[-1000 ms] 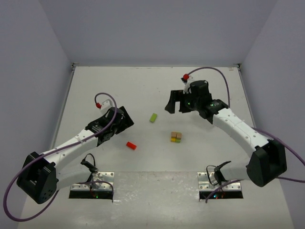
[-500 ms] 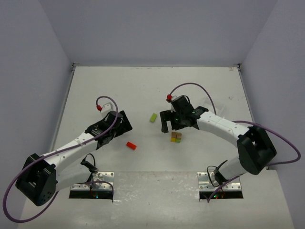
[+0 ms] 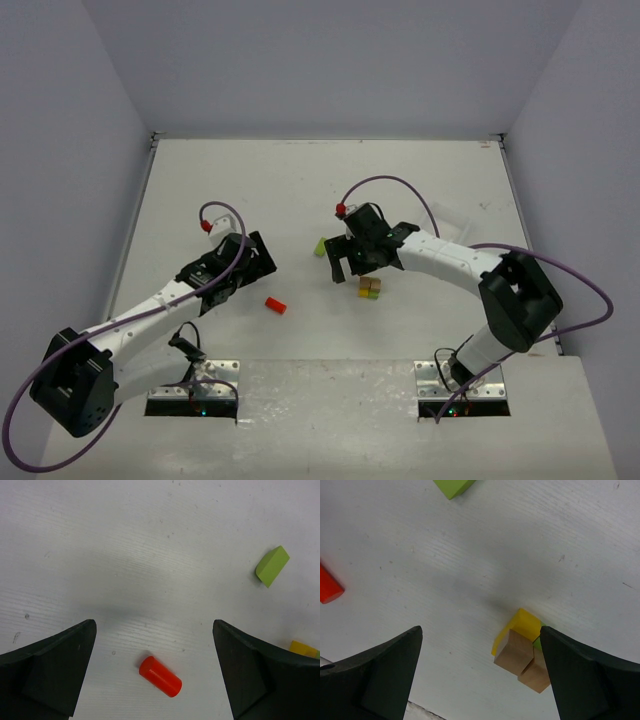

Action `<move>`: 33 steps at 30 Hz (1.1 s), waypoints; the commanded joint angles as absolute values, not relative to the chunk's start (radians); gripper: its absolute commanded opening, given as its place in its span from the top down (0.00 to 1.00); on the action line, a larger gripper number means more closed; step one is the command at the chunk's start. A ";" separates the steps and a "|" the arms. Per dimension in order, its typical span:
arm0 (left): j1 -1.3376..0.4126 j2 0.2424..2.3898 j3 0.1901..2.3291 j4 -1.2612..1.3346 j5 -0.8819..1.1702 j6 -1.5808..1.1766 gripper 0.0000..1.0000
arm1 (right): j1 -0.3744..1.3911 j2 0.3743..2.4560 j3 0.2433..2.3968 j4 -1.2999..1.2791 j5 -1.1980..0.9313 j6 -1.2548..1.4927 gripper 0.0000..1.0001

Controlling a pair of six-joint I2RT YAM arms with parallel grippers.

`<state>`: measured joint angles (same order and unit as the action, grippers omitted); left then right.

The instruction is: Build the wood block tower

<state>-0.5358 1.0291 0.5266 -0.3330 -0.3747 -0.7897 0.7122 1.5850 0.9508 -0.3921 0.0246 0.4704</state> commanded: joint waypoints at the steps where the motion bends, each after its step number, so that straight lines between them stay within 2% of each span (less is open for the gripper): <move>1: -0.545 1.006 0.520 -0.304 -0.396 -0.781 0.00 | 0.742 1.587 0.983 -0.386 0.036 0.474 0.01; 33: -0.545 0.978 0.517 -0.324 -0.433 -0.790 0.00 | 0.780 1.535 0.936 -0.445 0.104 0.539 0.01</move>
<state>-0.5362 1.0070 0.5228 -0.3412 -0.4164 -0.7902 0.7704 1.5771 0.9390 -0.4511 0.0788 0.5241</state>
